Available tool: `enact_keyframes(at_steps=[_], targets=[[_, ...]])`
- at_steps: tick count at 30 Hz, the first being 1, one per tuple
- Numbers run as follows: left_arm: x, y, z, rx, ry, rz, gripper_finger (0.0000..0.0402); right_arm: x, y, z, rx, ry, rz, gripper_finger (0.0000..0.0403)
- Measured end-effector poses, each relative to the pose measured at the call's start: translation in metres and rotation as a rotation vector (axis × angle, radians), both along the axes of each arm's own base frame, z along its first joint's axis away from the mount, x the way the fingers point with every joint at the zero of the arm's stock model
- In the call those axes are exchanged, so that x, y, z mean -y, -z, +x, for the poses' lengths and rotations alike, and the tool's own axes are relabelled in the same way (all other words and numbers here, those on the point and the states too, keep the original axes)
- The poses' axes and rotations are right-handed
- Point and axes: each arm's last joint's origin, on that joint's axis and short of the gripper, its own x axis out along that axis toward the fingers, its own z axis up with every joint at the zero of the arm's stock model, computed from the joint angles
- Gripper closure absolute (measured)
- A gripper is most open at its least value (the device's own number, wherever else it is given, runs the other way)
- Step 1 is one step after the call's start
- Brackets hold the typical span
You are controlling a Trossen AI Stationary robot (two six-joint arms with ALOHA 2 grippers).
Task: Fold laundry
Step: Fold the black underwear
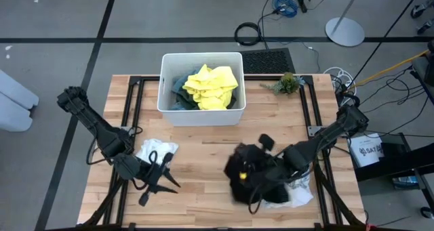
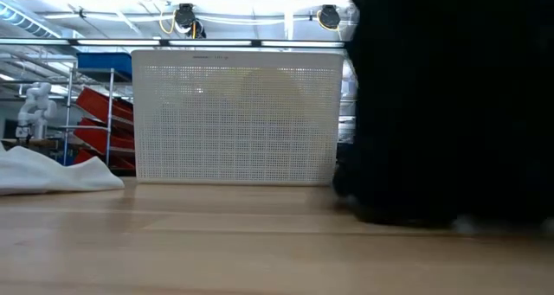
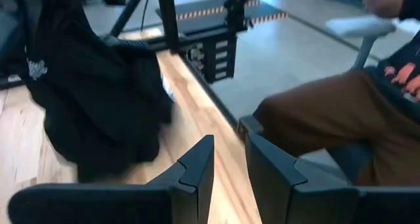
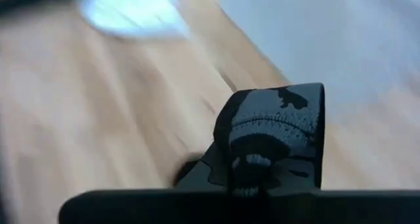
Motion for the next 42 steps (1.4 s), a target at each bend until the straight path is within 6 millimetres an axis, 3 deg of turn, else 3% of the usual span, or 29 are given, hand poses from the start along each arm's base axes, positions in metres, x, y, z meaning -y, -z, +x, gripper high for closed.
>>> enact_keyframes(at_steps=[3, 6, 13, 23, 32, 36, 42], targets=[[-0.002, -0.005, 0.001, 0.047, -0.053, -0.019, 0.0304, -0.010, -0.026, 0.015, 0.156, -0.151, -0.040, 0.0402], [-0.003, -0.010, 0.004, 0.098, -0.162, -0.044, 0.0304, -0.018, -0.036, 0.028, 0.267, -0.263, -0.068, 0.0402], [0.000, -0.001, 0.013, 0.079, -0.232, -0.033, 0.0304, -0.031, -0.009, 0.049, 0.223, -0.350, -0.112, 0.0403], [-0.001, 0.015, 0.037, 0.093, -0.305, 0.091, 0.0302, -0.023, -0.008, 0.054, 0.207, -0.359, -0.069, 0.0403], [0.000, 0.033, 0.059, 0.081, -0.343, 0.098, 0.0246, -0.025, -0.001, 0.058, 0.170, -0.443, -0.005, 0.0403], [-0.001, 0.033, 0.066, 0.094, -0.378, 0.005, 0.0216, -0.027, -0.001, 0.058, 0.155, -0.490, 0.036, 0.0403], [-0.011, 0.030, 0.076, 0.017, -0.386, -0.273, 0.0194, -0.029, 0.005, 0.061, 0.138, -0.499, 0.029, 0.0403]])
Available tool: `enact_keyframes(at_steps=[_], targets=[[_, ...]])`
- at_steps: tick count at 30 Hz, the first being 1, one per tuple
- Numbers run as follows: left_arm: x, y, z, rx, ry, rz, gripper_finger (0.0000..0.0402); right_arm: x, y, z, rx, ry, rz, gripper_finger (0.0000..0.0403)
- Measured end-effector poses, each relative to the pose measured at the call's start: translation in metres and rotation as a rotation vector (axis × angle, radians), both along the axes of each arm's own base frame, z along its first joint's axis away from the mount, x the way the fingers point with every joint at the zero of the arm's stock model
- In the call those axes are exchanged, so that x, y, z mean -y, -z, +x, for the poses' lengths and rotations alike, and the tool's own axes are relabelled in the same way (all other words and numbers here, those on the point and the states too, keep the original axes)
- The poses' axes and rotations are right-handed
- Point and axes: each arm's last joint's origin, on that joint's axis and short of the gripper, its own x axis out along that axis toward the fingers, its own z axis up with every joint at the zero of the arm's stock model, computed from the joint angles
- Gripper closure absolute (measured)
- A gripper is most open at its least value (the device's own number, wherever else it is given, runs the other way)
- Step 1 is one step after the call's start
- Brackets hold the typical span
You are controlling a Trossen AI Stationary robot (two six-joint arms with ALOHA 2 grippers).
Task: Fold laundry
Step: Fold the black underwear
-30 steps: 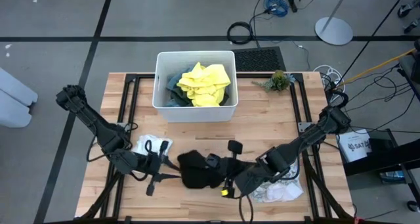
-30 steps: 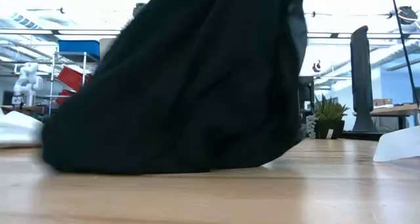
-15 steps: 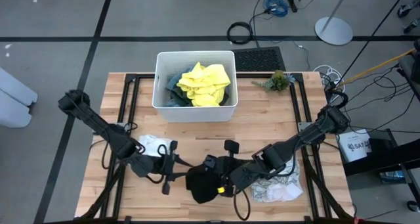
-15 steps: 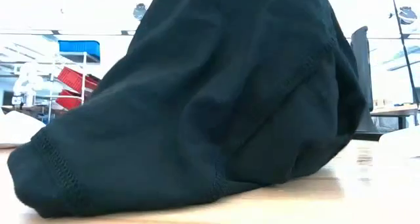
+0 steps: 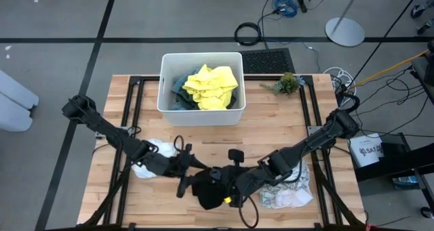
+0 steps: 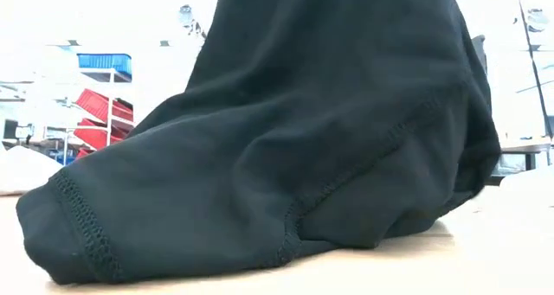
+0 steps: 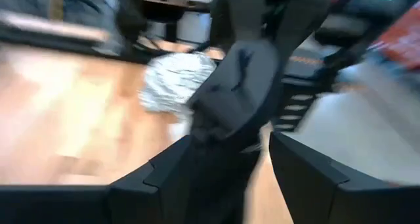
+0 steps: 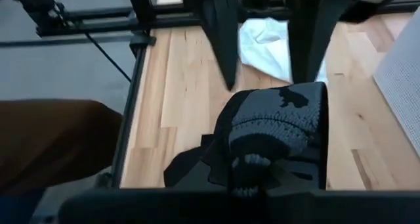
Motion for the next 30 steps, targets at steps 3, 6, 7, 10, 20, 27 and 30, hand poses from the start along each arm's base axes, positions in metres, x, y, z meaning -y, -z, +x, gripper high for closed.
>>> enact_keyframes(at_steps=[3, 6, 7, 10, 20, 27, 30], targets=[[-0.006, -0.001, 0.005, -0.011, -0.007, -0.132, 0.0192, 0.000, 0.008, 0.006, -0.028, -0.025, -0.005, 0.0403], [-0.010, 0.002, 0.009, -0.029, -0.059, -0.189, 0.0191, 0.003, 0.015, 0.012, -0.041, -0.038, -0.001, 0.0403], [-0.011, 0.003, 0.010, -0.035, -0.055, -0.190, 0.0191, 0.004, 0.016, 0.013, -0.044, -0.040, -0.001, 0.0403], [-0.009, 0.007, 0.013, -0.058, -0.007, -0.196, 0.0191, 0.006, 0.015, 0.016, -0.032, -0.042, -0.002, 0.0403], [-0.008, 0.010, 0.019, -0.037, 0.050, -0.197, 0.0191, 0.006, 0.014, 0.018, -0.007, -0.057, -0.002, 0.0403], [-0.008, 0.010, 0.019, -0.029, 0.063, -0.153, 0.0209, 0.006, 0.014, 0.018, -0.013, -0.056, -0.005, 0.0403], [-0.008, 0.010, 0.019, -0.027, 0.067, -0.139, 0.0246, 0.006, 0.015, 0.018, -0.017, -0.056, -0.007, 0.0403]])
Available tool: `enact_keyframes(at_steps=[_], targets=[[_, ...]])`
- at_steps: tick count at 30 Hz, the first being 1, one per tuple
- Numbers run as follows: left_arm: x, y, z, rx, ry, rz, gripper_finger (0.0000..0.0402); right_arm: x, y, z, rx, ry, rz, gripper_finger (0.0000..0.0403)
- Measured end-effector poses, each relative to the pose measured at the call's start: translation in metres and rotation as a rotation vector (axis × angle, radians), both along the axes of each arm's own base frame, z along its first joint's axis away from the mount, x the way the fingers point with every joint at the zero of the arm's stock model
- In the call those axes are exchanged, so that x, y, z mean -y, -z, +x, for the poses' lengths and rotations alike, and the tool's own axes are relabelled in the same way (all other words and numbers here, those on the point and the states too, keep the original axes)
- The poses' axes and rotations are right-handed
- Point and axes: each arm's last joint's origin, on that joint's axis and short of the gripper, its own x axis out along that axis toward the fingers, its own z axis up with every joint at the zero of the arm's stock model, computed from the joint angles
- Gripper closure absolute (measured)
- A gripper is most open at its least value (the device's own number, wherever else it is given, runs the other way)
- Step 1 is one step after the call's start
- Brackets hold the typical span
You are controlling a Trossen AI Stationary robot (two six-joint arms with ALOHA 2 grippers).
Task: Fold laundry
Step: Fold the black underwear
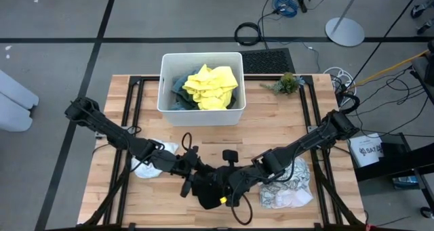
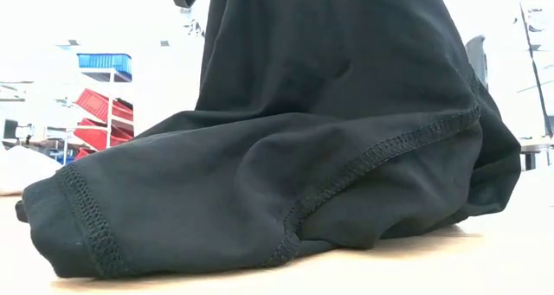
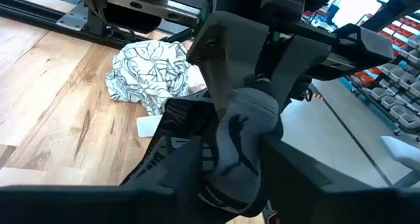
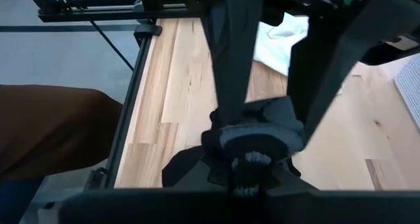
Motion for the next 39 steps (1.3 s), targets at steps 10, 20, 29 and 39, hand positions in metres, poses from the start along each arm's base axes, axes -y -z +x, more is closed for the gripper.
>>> enact_keyframes(at_steps=[10, 20, 29, 39], targets=[[0.000, 0.002, 0.000, -0.008, 0.007, 0.035, 0.0390, 0.001, 0.003, -0.002, -0.041, 0.008, -0.013, 0.0403], [-0.005, 0.003, 0.001, -0.021, -0.008, 0.041, 0.0398, 0.002, 0.003, -0.002, -0.030, 0.047, -0.007, 0.0366], [-0.022, -0.016, -0.024, -0.077, -0.092, 0.096, 0.0399, 0.013, -0.027, -0.028, -0.035, 0.091, 0.034, 0.0245], [-0.023, -0.032, -0.067, -0.171, -0.032, 0.120, 0.0400, 0.013, -0.023, -0.052, -0.124, 0.292, -0.037, 0.0202]])
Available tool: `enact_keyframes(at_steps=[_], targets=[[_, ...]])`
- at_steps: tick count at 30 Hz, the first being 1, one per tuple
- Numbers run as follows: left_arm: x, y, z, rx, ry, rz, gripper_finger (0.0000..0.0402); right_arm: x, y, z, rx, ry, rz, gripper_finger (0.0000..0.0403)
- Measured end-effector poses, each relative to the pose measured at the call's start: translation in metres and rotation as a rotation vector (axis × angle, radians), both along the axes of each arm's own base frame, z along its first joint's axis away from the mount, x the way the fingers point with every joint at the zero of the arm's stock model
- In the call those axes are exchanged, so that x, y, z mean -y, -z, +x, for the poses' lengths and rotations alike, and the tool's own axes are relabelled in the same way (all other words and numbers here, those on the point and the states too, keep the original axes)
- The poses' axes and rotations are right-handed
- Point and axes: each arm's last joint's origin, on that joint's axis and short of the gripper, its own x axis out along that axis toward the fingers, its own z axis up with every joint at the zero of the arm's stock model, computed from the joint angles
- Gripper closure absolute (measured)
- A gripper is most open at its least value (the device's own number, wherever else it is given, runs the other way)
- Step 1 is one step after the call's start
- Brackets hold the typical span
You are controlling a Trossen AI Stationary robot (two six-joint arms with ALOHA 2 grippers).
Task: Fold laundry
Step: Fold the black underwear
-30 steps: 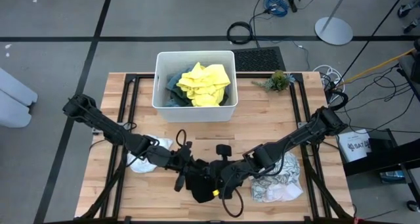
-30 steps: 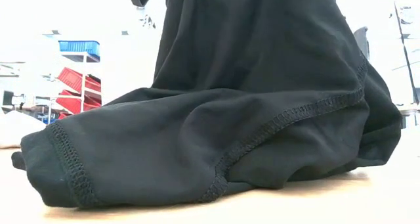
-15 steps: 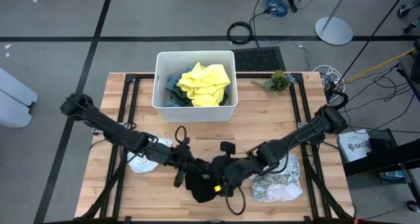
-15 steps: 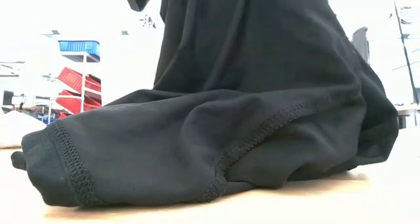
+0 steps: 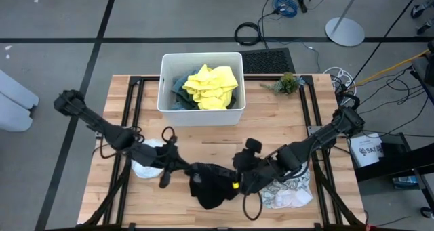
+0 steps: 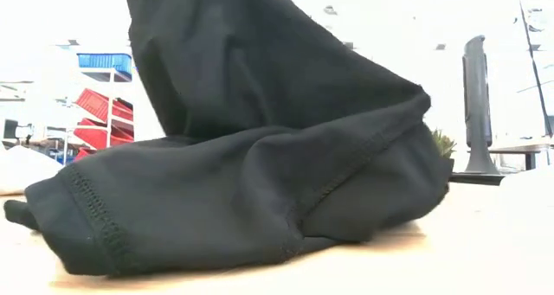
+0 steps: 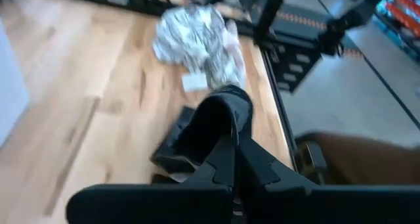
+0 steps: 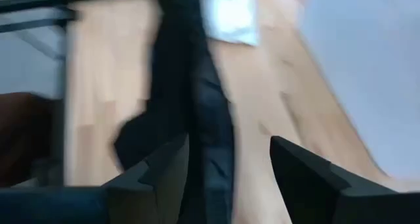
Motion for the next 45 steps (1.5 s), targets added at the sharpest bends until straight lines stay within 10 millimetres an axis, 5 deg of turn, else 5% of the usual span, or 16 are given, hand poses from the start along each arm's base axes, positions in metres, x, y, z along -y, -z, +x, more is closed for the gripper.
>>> enact_keyframes(at_steps=[8, 20, 40, 45], targets=[[0.004, 0.006, -0.012, -0.093, 0.063, 0.013, 0.0397, 0.010, 0.046, -0.004, -0.167, 0.195, 0.181, 0.0201], [0.004, 0.006, -0.012, -0.095, 0.062, 0.014, 0.0395, 0.050, 0.139, -0.007, -0.311, 0.483, 0.595, 0.0197], [0.004, 0.007, -0.012, -0.104, 0.060, 0.021, 0.0394, 0.041, 0.197, 0.005, -0.305, 0.277, 0.699, 0.0198], [0.003, 0.007, -0.013, -0.110, 0.060, 0.025, 0.0394, 0.041, 0.209, 0.006, -0.355, 0.159, 0.644, 0.0258]])
